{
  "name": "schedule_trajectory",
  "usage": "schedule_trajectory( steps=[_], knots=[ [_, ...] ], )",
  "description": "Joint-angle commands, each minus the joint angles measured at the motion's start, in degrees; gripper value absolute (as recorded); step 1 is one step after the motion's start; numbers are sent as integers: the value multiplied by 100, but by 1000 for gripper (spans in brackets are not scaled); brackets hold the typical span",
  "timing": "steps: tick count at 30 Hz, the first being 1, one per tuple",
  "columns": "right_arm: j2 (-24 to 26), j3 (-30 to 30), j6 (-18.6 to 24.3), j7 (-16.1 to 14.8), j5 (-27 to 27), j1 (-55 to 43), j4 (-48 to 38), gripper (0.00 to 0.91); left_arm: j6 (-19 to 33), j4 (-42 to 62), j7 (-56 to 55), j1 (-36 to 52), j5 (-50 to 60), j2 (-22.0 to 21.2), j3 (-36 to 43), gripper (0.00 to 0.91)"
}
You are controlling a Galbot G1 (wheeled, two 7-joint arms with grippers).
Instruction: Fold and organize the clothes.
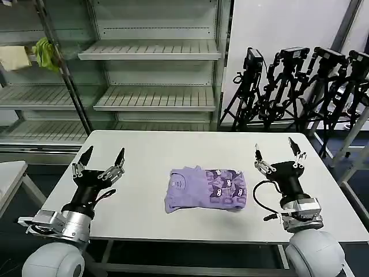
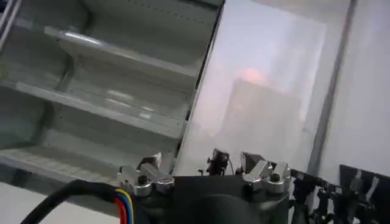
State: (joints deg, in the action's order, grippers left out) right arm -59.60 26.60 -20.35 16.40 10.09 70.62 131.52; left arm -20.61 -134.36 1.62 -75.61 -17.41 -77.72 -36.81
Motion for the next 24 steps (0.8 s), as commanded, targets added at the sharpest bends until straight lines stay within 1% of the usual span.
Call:
schedule_trajectory(
  steps=[1, 24],
  knots=[
    [-4, 19, -13, -18, -13, -5, 3, 907, 5, -9, 13, 3, 35, -12, 4, 907],
    [-56, -41, -6, -40, -100, -13, -16, 907, 0, -44, 31, 19, 67, -82, 41, 907]
  ],
)
